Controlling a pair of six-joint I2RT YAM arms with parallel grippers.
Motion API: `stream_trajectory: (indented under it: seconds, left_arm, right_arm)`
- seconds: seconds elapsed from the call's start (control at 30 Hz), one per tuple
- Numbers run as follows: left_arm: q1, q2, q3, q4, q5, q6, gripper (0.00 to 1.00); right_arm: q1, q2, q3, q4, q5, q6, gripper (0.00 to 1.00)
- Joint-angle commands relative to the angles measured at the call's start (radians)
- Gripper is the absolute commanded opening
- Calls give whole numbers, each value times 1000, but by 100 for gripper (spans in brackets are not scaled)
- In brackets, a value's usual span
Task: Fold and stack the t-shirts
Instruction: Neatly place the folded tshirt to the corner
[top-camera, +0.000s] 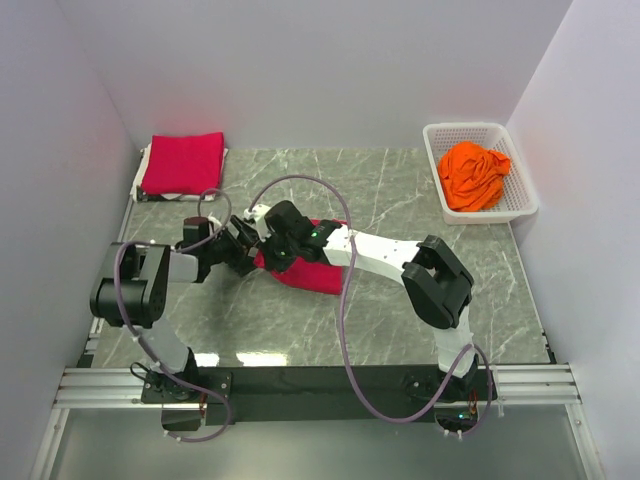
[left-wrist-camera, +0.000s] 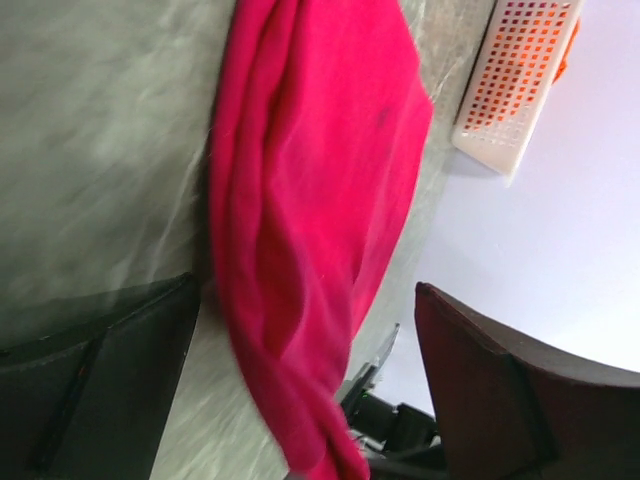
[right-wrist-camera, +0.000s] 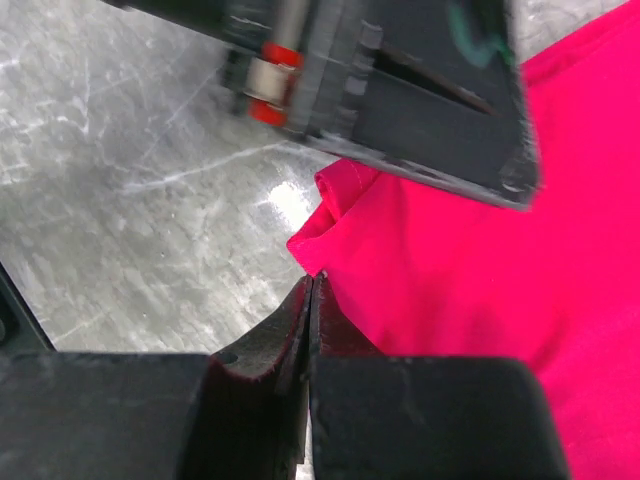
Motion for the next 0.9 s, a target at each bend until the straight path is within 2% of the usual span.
stream_trajectory:
  seconds: [0.0, 0.23, 0.53, 0.73, 0.83, 0.87]
  left_arm:
    - [-20, 70, 20, 49, -84, -56, 94]
    - [-59, 179, 126, 86, -97, -74, 75]
    - [-70, 265, 188, 99, -113, -55, 68]
    - [-83, 304, 234, 85, -123, -25, 59]
    - [-90, 307, 276, 42, -171, 30, 48]
    - [-92, 307, 293, 4, -182, 47, 36]
  right_arm:
    - [2, -44, 21, 60, -5, 26, 0]
    - [2, -66, 2, 76, -8, 44, 0]
    - [-4, -63, -4, 80, -17, 55, 0]
    - [-9, -57, 1, 83, -27, 72, 0]
    - [-12, -57, -2, 88, -28, 73, 0]
    - [-12, -56, 1, 86, -28, 73, 0]
